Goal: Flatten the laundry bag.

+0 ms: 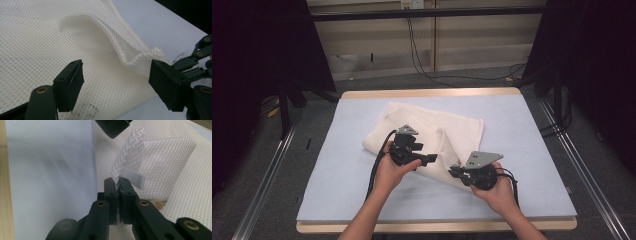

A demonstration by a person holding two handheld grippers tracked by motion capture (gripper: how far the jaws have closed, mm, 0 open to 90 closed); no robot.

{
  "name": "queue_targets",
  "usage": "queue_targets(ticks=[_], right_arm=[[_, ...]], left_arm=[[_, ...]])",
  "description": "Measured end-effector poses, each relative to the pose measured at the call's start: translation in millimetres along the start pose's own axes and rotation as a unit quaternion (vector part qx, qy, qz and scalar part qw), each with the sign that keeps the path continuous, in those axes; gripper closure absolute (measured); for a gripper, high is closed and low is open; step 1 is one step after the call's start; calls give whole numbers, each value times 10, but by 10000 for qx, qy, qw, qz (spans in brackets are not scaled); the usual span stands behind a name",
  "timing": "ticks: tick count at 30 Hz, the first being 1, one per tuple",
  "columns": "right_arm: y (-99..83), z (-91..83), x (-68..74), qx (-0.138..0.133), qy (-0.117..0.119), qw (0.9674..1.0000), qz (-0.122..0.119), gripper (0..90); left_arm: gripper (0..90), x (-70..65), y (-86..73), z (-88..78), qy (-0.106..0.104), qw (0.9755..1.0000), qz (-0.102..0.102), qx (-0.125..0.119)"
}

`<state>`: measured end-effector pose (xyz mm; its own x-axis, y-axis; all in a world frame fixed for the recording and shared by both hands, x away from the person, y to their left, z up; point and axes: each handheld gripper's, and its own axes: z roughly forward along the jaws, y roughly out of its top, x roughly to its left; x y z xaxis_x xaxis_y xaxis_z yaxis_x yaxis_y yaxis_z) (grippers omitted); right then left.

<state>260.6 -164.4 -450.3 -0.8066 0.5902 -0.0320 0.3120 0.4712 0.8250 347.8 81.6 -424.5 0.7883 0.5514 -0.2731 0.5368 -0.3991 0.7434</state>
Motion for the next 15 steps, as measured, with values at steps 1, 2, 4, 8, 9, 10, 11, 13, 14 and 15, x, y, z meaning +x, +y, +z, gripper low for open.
queue_targets(ticks=[1,2,4,8,9,10,11,13,14,15], right_arm=[[0,0,0,0,0,10000,0,861],[2,-3,5,-2,27,10000,-39,861],[3,-5,10,-13,47,10000,-82,861],[4,-3,26,-9,24,9999,-123,860],[4,-2,28,-21,24,9999,-118,860],[3,-2,28,-17,18,9999,-126,860],[3,-3,30,-11,17,9999,-128,860],[3,-2,30,-12,13,9999,-147,859],[3,-2,30,-12,13,9999,-147,859],[3,-6,31,-16,26,9999,-138,859]], left_arm=[[274,6,3,5,-2,10000,-22,9],[278,15,10,17,-35,9999,-117,-43],[281,23,20,31,-44,9996,-252,-78],[308,38,42,59,8,9993,-353,-83],[309,38,42,59,8,9993,-353,-83],[320,48,47,74,-31,9992,-382,-57],[327,52,50,80,-44,9993,-377,-34],[334,39,59,100,-28,9993,-371,-26],[342,39,59,100,-28,9993,-371,-26],[351,38,74,105,-49,9994,-336,34]])
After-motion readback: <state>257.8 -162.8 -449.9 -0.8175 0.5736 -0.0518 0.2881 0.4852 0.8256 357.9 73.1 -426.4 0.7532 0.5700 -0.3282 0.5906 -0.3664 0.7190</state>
